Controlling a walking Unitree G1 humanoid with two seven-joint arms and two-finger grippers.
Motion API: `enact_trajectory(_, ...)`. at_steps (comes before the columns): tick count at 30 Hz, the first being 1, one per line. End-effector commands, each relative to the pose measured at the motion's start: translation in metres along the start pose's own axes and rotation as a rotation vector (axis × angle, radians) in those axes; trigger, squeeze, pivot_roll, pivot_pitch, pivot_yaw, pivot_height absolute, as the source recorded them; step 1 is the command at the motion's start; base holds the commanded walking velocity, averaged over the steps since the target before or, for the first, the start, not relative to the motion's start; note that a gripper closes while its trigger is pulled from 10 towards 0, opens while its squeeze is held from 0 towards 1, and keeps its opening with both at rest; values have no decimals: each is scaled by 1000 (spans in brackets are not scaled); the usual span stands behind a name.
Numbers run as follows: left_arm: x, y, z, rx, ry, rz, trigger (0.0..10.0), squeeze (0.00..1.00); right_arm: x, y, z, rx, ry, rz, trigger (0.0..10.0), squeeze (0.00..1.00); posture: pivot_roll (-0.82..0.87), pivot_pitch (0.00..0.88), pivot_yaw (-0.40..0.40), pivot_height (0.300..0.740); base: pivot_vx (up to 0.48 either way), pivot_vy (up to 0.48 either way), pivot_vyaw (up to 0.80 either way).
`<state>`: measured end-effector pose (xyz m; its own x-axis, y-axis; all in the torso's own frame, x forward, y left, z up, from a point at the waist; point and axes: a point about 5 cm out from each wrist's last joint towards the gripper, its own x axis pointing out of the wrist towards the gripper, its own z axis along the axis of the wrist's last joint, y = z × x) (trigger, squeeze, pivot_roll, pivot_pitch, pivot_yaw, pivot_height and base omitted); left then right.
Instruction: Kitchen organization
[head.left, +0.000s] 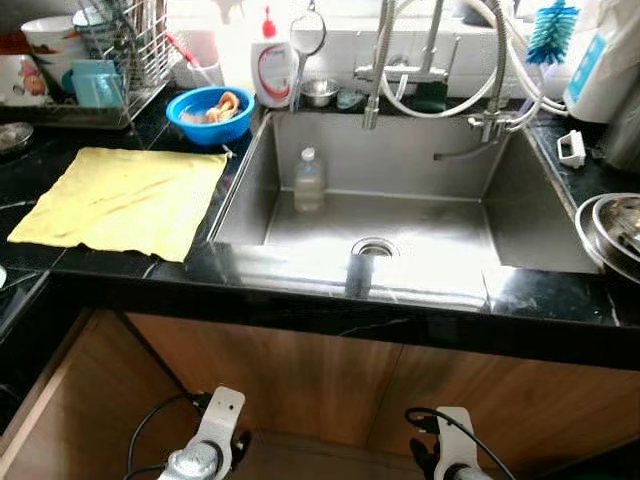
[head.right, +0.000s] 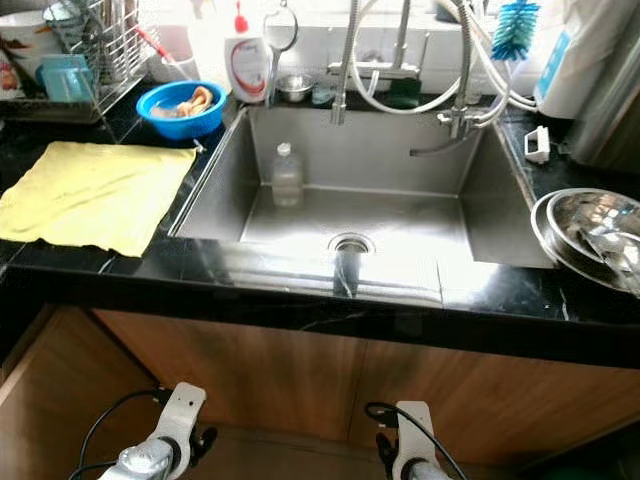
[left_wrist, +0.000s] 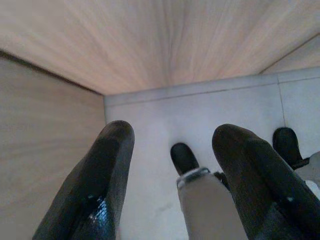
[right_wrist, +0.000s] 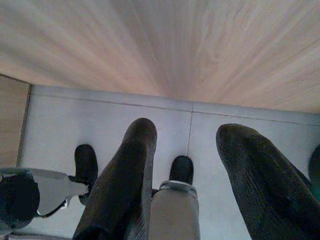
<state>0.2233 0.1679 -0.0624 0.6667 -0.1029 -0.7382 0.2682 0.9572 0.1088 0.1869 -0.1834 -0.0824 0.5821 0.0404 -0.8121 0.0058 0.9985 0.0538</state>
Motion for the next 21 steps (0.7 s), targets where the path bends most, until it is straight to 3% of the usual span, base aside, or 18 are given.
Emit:
enact_trajectory(1, -1, 1, -6, 1, 19, 3, 10000, 0, 0, 2, -3, 18, 6, -1, 10000, 0, -22, 0, 30, 740, 0, 0, 0)
enact_trajectory(7, -1, 0, -5, -4, 15, -3, 10000, 0, 0, 1, -4, 23, 5, -5, 10000, 0, -21, 0, 30, 740, -296, 0, 0)
enact_trajectory(21, -1, 2, -4, -19, 8, 6, 10000, 0, 0, 2, -3, 30, -1, -9, 10000, 0, -19, 0, 30, 740, 0, 0, 0)
